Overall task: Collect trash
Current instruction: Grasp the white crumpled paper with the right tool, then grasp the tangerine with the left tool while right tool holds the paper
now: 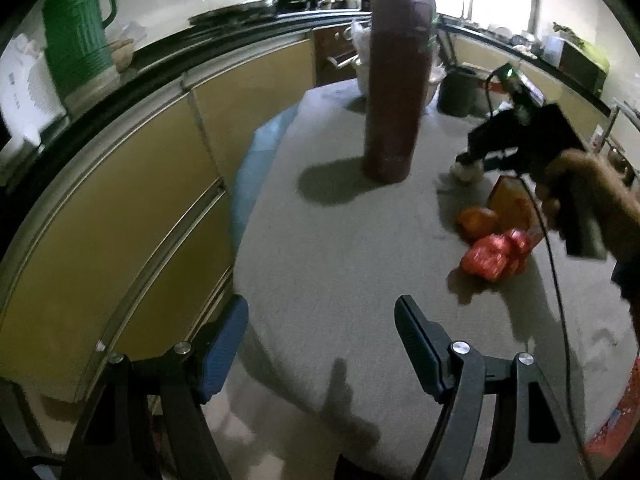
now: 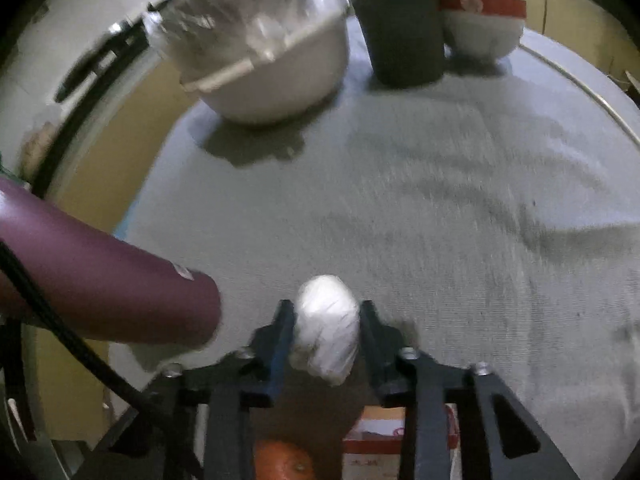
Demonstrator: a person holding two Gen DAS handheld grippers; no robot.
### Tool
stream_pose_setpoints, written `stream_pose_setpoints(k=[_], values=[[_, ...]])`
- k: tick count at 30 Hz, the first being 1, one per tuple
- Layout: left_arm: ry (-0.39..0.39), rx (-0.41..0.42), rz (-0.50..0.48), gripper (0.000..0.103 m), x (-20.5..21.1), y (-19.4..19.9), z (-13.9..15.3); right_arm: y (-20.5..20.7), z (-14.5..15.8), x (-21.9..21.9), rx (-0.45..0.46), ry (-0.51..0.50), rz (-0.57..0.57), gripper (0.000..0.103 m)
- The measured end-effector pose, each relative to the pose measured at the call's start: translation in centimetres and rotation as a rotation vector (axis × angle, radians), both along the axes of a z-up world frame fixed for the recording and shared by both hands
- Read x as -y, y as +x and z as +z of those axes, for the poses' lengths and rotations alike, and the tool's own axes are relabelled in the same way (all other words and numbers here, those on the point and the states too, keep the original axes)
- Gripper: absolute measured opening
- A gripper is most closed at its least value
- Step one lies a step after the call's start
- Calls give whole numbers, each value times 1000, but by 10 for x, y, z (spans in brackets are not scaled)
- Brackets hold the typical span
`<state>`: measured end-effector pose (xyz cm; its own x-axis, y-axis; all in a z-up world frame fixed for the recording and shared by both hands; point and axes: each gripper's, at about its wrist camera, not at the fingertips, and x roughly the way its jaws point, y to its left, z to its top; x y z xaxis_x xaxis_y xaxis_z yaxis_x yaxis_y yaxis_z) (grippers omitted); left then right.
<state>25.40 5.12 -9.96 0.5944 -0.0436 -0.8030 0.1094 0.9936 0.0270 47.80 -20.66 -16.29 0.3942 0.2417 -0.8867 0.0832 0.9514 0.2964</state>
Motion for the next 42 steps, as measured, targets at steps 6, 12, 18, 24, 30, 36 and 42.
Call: stream_pose_setpoints(k=[6, 12, 18, 24, 30, 36, 42], values=[[-74, 19, -132, 76, 32, 36, 4, -55, 48, 32, 226, 112, -47, 26], [-171, -70, -222, 67, 81, 83, -13, -141, 63, 60, 306, 118, -41, 26], [-261, -192, -240, 57, 119, 119, -34, -223, 54, 103, 311, 147, -97, 26], [-224, -265, -236, 51, 144, 124, -59, -288, 43, 131, 301, 158, -150, 26], [-214, -253, -212, 37, 137, 113, -69, -330, 36, 150, 314, 178, -206, 26], [-268, -267, -222, 27, 125, 84, -65, -360, 43, 158, 357, 164, -229, 26], [-290, -267, -284, 25, 132, 28, -62, -395, 41, 163, 371, 157, -251, 26]])
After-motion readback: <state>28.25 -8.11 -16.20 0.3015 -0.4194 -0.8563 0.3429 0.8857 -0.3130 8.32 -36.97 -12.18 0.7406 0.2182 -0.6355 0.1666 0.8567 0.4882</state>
